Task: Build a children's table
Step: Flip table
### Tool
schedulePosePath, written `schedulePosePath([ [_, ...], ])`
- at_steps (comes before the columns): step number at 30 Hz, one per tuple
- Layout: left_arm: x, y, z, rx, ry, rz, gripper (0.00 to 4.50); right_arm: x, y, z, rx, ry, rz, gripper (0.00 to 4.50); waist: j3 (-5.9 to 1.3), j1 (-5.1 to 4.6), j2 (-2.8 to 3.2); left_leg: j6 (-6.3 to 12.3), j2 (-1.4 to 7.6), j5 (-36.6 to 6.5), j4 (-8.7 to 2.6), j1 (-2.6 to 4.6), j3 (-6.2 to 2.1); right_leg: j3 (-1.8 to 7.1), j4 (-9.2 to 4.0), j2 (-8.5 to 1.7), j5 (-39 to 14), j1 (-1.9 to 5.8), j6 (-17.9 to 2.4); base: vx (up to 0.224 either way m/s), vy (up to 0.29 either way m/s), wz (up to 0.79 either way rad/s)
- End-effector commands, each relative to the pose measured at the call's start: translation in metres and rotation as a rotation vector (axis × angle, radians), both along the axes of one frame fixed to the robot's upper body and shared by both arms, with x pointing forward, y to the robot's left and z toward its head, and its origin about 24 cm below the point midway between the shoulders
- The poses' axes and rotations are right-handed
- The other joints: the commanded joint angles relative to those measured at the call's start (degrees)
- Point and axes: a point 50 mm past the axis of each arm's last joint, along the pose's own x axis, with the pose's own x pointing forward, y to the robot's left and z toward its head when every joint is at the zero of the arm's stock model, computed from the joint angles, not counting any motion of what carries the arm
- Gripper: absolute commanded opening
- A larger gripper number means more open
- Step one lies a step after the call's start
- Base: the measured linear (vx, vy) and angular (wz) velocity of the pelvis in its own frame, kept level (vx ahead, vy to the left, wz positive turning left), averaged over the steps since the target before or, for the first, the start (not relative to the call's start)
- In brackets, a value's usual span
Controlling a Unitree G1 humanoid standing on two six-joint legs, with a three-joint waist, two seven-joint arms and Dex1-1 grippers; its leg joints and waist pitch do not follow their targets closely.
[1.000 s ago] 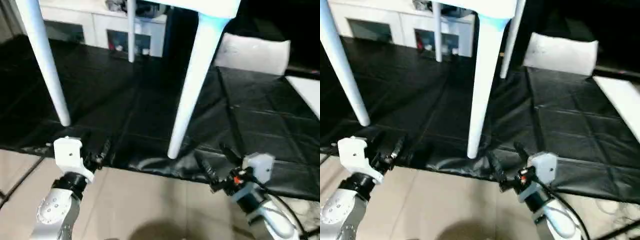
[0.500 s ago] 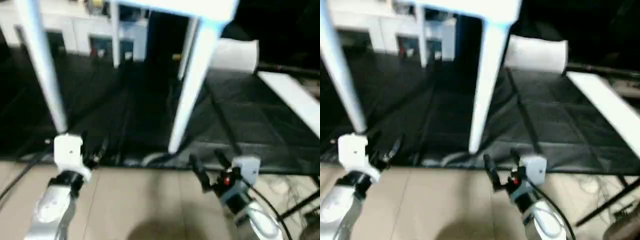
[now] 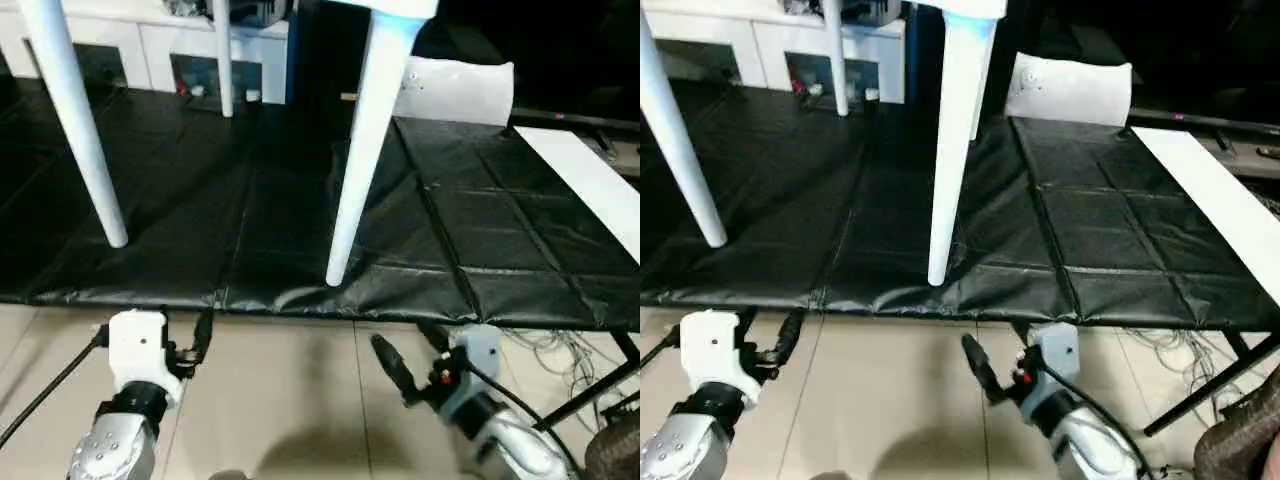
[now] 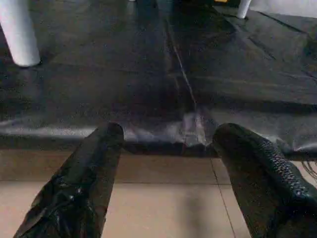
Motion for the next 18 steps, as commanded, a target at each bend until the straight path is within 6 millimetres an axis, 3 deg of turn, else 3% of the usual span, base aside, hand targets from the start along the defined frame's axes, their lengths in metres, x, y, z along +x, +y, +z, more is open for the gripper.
schedulePosePath([
  [1, -0.001, 0.0, 0.0, 0.006, -0.004, 0.008, 3.44, 0.003, -0.002, 0.002, 0.006, -0.004, 0.003, 4.5, -0.91, -0.22, -0.18, -0.43, 6.0, -15.7, -5.96, 0.49, -2.59, 4.2, -7.78, -6.7, -19.7, -0.55, -5.8, 0.0, 0.0, 0.0],
  [2, -0.002, 0.0, -0.003, 0.007, 0.011, 0.005, 3.44, 0.002, -0.001, 0.001, 0.006, 0.016, 0.013, 4.5, -1.02, -0.04, 0.44, -0.03, 5.96, -13.9, -5.94, 0.59, -2.43, 4.26, -7.49, -6.78, -16.5, -0.43, -6.3, 0.0, 0.0, 0.0],
  [4, -0.004, -0.001, -0.007, 0.005, 0.044, -0.003, 3.44, 0.0, 0.0, -0.005, -0.012, 0.059, 0.024, 4.5, -1.18, -0.17, 0.75, 0.17, 6.2, -13.3, -6.41, 0.65, -2.34, 4.01, -7.17, -6.59, -10.9, -0.02, -6.8, 0.0, 0.0, 0.0],
  [6, -0.012, -0.003, -0.032, 0.006, 0.201, -0.02, 3.44, -0.006, -0.001, -0.025, -0.076, 0.166, 0.022, 4.5, -1.26, -0.42, 0.59, -0.61, 6.04, -15.2, -6.66, 0.75, -2.13, 4.03, -6.68, -6.05, -7.7, -0.18, -6.7, 0.0, 0.0, 0.0],
  [9, -0.017, -0.004, -0.047, 0.016, 0.276, -0.043, 3.44, -0.011, -0.002, -0.043, -0.109, 0.244, 0.029, 4.5, -1.41, -0.54, 0.42, -0.59, 5.9, -15.6, -6.34, 0.98, -1.8, 4.54, -6.86, -6.46, -7.0, -0.26, -6.7, 0.016, 0.02, -0.03],
  [11, -0.019, -0.005, -0.073, 0.0, 0.371, -0.069, 3.44, -0.012, -0.005, -0.071, -0.14, 0.336, 0.003, 4.5, -1.45, -0.62, 0.19, -0.13, 6.16, -14.9, -6.42, 1.17, -1.61, 4.53, -6.69, -6.32, -3.3, -0.3, -7.5, 0.0, 0.0, 0.0],
  [12, -0.019, -0.006, -0.082, -0.004, 0.404, -0.074, 3.44, -0.013, -0.005, -0.081, -0.146, 0.375, -0.014, 4.5, -1.35, -0.72, 0.27, 0.01, 5.83, -14.9, -6.27, 1.23, -1.45, 4.59, -6.84, -6.58, -4.0, -0.64, -7.9, 0.0, 0.0, 0.0],
  [13, -0.017, -0.005, -0.092, -0.008, 0.438, -0.068, 3.44, -0.012, -0.006, -0.092, -0.147, 0.422, -0.045, 4.5, -1.67, -0.67, 0.6, -0.44, 5.73, -14.8, -6.16, 1.57, -1.35, 4.68, -7.0, -6.84, -4.3, -0.58, -8.9, 0.0, 0.0, 0.0],
  [14, -0.016, -0.005, -0.101, -0.004, 0.473, -0.06, 3.44, -0.012, -0.006, -0.102, -0.154, 0.476, -0.077, 4.5, -1.76, -0.66, 0.52, -0.62, 6.25, -13.2, -6.28, 1.43, -1.39, 4.7, -6.68, -6.84, -1.0, -0.23, -9.4, 0.0, 0.0, 0.0],
  [17, -0.012, -0.004, -0.131, -0.01, 0.602, -0.013, 3.44, -0.016, -0.005, -0.135, -0.242, 0.67, -0.136, 4.5, -2.04, -1.02, 0.35, 0.04, 6.09, -10.7, -6.14, 1.49, -1.12, 4.61, -6.03, -6.88, 4.1, -0.06, -11.0, 0.0, 0.0, 0.0],
  [18, -0.012, -0.004, -0.131, -0.011, 0.605, -0.012, 3.44, -0.017, -0.005, -0.136, -0.246, 0.676, -0.136, 4.5, -1.93, -1.17, 0.38, 0.16, 5.9, -10.7, -6.11, 1.53, -1.06, 4.63, -6.14, -6.91, 3.7, -0.17, -11.4, 0.0, 0.0, 0.0],
])
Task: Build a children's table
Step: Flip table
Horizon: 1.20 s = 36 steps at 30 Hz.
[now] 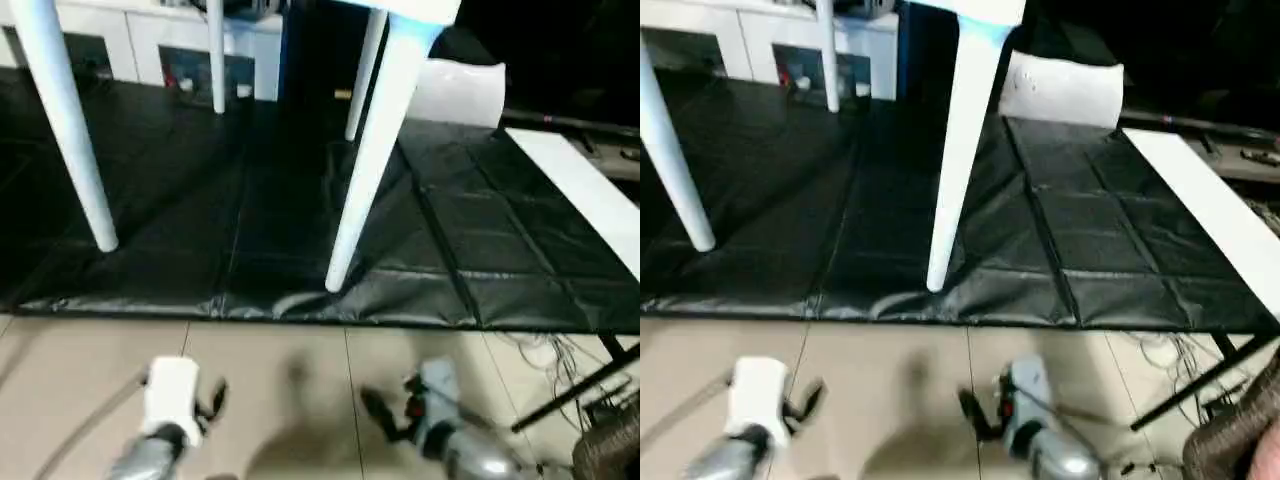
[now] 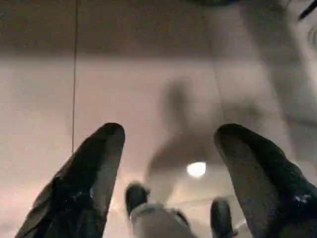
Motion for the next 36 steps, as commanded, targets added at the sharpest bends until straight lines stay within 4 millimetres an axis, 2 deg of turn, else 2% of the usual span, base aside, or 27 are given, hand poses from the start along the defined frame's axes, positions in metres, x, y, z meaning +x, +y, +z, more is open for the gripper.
schedulePosePath([
  [1, -0.002, -0.004, -0.016, -0.02, 0.067, 0.021, 3.44, -0.01, -0.011, -0.019, -0.094, 0.127, -0.041, 4.5, -1.51, -0.07, 1.01, -0.65, 5.92, -13.3, -5.38, 1.15, -2.61, 3.77, -4.84, -7.37, 2.7, 0.1, -12.0, 0.0, 0.0, 0.0],
  [4, -0.013, -0.006, -0.036, 0.008, 0.203, -0.006, 3.44, -0.018, -0.015, -0.032, -0.179, 0.231, -0.068, 4.5, -1.7, -0.33, 1.07, -0.34, 5.99, -12.5, -5.33, 1.29, -2.46, 3.7, -4.55, -7.34, 3.7, 0.11, -12.8, 0.0, 0.0, 0.0],
  [6, -0.019, -0.007, -0.043, 0.02, 0.262, -0.034, 3.44, -0.023, -0.017, -0.037, -0.192, 0.289, -0.103, 4.5, -1.78, -0.52, 1.71, -0.34, 6.18, -13.2, -5.4, 1.35, -2.53, 3.72, -4.37, -7.41, 4.3, 0.16, -12.9, 0.0, 0.0, 0.0],
  [7, -0.021, -0.008, -0.045, 0.021, 0.29, -0.041, 3.44, -0.027, -0.018, -0.04, -0.204, 0.324, -0.124, 4.5, -1.81, -0.82, 1.31, -0.24, 6.31, -13.6, -5.53, 1.19, -2.54, 3.77, -4.3, -7.48, 4.5, 0.25, -13.0, 0.0, 0.0, 0.0],
  [8, -0.022, -0.008, -0.047, 0.019, 0.301, -0.042, 3.44, -0.028, -0.019, -0.041, -0.211, 0.338, -0.128, 4.5, -1.84, -0.7, 1.69, -0.26, 6.4, -14.1, -5.44, 1.41, -2.37, 3.77, -4.44, -7.55, 4.6, 0.07, -13.4, 0.0, 0.0, 0.0],
  [11, -0.023, -0.012, -0.05, -0.012, 0.337, -0.032, 3.44, -0.034, -0.022, -0.045, -0.232, 0.414, -0.148, 4.5, -1.62, -0.51, 1.51, 0.12, 6.52, -15.5, -5.47, 1.34, -2.21, 3.91, -4.72, -7.87, 2.6, 0.04, -14.0, 0.0, 0.0, 0.0],
  [12, -0.026, -0.013, -0.052, -0.028, 0.362, -0.024, 3.44, -0.037, -0.023, -0.046, -0.241, 0.437, -0.148, 4.5, -1.43, -0.45, 1.78, -0.31, 6.5, -17.3, -5.58, 1.56, -2.21, 3.89, -4.99, -7.85, -0.3, -0.23, -14.0, 0.0, 0.0, 0.0],
  [14, -0.03, -0.017, -0.056, -0.033, 0.399, -0.038, 3.44, -0.04, -0.022, -0.048, -0.231, 0.475, -0.145, 4.5, -1.39, -0.51, 1.59, -0.73, 6.42, -18.3, -5.52, 1.47, -2.16, 4.03, -5.3, -7.96, -3.4, -0.31, -14.1, 0.0, 0.0, 0.0],
  [17, -0.035, -0.018, -0.06, -0.02, 0.429, -0.017, 3.44, -0.039, -0.019, -0.048, -0.194, 0.478, -0.136, 4.5, -1.37, -0.25, 1.65, -0.64, 6.6, -18.3, -5.49, 1.42, -2.26, 4.21, -5.54, -8.34, -5.2, -0.29, -13.7, 0.0, 0.0, 0.0],
  [20, -0.035, -0.018, -0.06, -0.02, 0.429, -0.017, 3.44, -0.039, -0.019, -0.048, -0.194, 0.478, -0.136, 4.5, -1.5, -0.23, 1.7, 0.53, 6.72, -16.0, -5.61, 1.28, -2.16, 3.98, -5.1, -8.1, -1.7, -0.24, -14.1, 0.0, 0.0, 0.0],
  [24, -0.035, -0.018, -0.06, -0.02, 0.429, -0.017, 3.44, -0.039, -0.019, -0.048, -0.194, 0.478, -0.136, 4.5, -1.49, -0.17, 1.77, 1.15, 6.74, -15.7, -5.61, 1.31, -2.08, 3.95, -5.13, -8.11, -1.5, -0.28, -14.3, 0.0, 0.0, 0.0],
  [32, -0.035, -0.018, -0.06, -0.02, 0.429, -0.017, 3.44, -0.039, -0.019, -0.048, -0.194, 0.478, -0.136, 4.5, -1.19, -0.26, 1.78, -0.33, 6.75, -19.4, -5.84, 1.41, -2.25, 4.18, -5.76, -8.25, -7.6, -0.69, -13.7, 0.0, 0.0, 0.0],
  [36, -0.035, -0.018, -0.06, -0.02, 0.429, -0.017, 3.44, -0.039, -0.019, -0.048, -0.194, 0.478, -0.136, 4.5, -1.14, -0.26, 1.76, -0.45, 6.77, -19.6, -5.91, 1.36, -2.29, 4.24, -5.85, -8.26, -8.3, -0.79, -13.4, 0.0, 0.0, 0.0],
])
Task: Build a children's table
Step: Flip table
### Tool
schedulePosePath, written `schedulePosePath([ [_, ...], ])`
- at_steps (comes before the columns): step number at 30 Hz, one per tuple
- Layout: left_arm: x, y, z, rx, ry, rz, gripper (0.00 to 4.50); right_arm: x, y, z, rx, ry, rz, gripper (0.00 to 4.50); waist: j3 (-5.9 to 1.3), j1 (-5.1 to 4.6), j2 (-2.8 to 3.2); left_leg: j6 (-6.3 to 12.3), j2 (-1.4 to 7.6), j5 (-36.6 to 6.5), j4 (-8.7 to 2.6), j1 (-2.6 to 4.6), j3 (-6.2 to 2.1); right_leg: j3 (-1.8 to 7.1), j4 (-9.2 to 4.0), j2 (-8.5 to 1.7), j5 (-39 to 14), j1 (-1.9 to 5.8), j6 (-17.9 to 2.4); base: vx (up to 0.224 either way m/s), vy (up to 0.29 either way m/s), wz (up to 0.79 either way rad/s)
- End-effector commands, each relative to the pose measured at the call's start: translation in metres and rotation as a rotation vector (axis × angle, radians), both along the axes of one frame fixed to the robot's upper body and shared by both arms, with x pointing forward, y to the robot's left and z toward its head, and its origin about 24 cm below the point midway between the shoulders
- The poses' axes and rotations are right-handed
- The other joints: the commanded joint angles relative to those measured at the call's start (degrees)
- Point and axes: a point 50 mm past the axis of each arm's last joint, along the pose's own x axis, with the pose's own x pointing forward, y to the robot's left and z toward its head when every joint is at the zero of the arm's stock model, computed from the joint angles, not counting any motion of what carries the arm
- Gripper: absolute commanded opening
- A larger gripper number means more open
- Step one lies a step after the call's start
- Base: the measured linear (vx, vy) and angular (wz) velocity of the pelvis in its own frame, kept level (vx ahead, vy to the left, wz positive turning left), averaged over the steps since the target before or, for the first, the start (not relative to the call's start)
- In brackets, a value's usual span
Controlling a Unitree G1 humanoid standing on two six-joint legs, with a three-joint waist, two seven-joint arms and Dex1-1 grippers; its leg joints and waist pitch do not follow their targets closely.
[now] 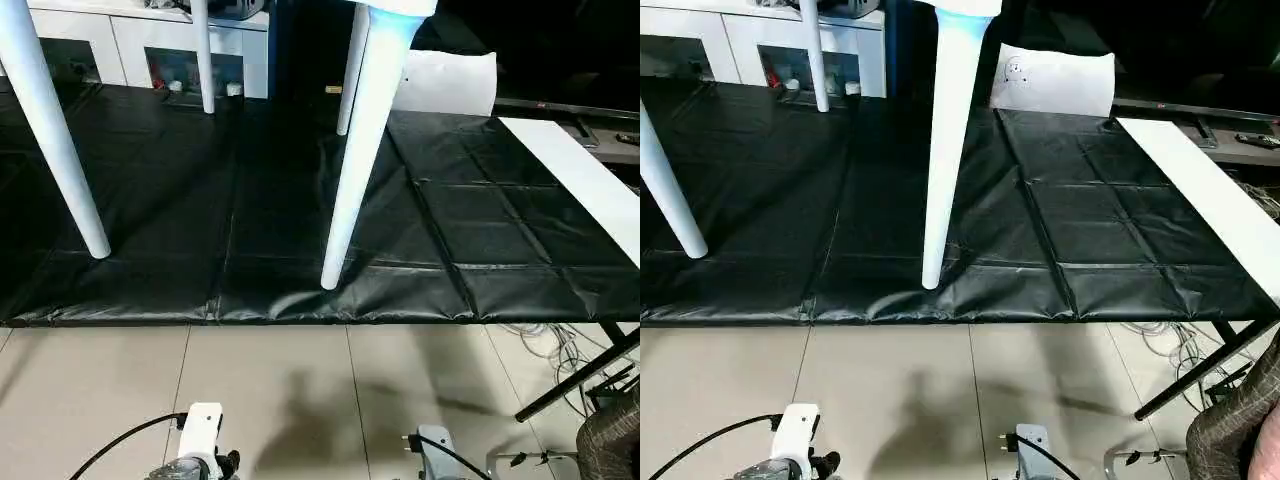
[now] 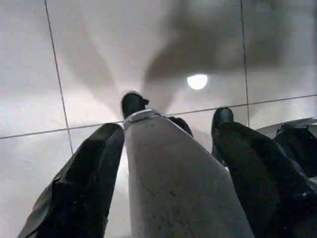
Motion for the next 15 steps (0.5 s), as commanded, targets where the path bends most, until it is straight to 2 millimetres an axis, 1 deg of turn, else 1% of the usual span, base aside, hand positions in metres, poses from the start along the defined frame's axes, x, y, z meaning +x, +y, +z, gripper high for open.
schedulePosePath([
  [1, -0.0121, -0.0061, -0.0059, -0.012, 0.053, -0.002, 3.44, 0.0037, -0.0026, 0.0012, -0.002, -0.006, -0.011, 4.5, -1.27, 0.21, 0.87, -0.68, 6.72, -19.5, -5.64, 1.12, -3.06, 4.05, -5.77, -7.96, -8.0, -0.71, -13.3, 0.0, 0.0, 0.0],
  [6, -0.0121, -0.0061, -0.0059, -0.012, 0.053, -0.002, 3.44, 0.0037, -0.0026, 0.0012, -0.002, -0.006, -0.011, 4.5, -1.18, 0.17, 0.89, -0.48, 6.77, -19.5, -5.74, 1.07, -3.07, 4.06, -5.79, -7.92, -7.9, -0.81, -13.3, 0.0, 0.0, 0.0],
  [10, -0.0121, -0.0061, -0.0059, -0.012, 0.053, -0.002, 3.44, 0.0037, -0.0026, 0.0012, -0.002, -0.006, -0.011, 4.5, -1.06, 0.15, 0.92, -1.0, 6.77, -20.9, -5.81, 1.17, -3.13, 4.13, -6.02, -7.98, -9.9, -1.01, -13.0, 0.0, 0.0, 0.0],
  [15, -0.0121, -0.0061, -0.0059, -0.012, 0.053, -0.002, 3.44, 0.0037, -0.0026, 0.0012, -0.002, -0.006, -0.011, 4.5, -0.93, 0.1, 0.87, -1.22, 6.78, -21.6, -5.9, 1.13, -3.19, 4.23, -6.22, -8.02, -11.6, -1.18, -12.7, 0.0, 0.0, 0.0],
])
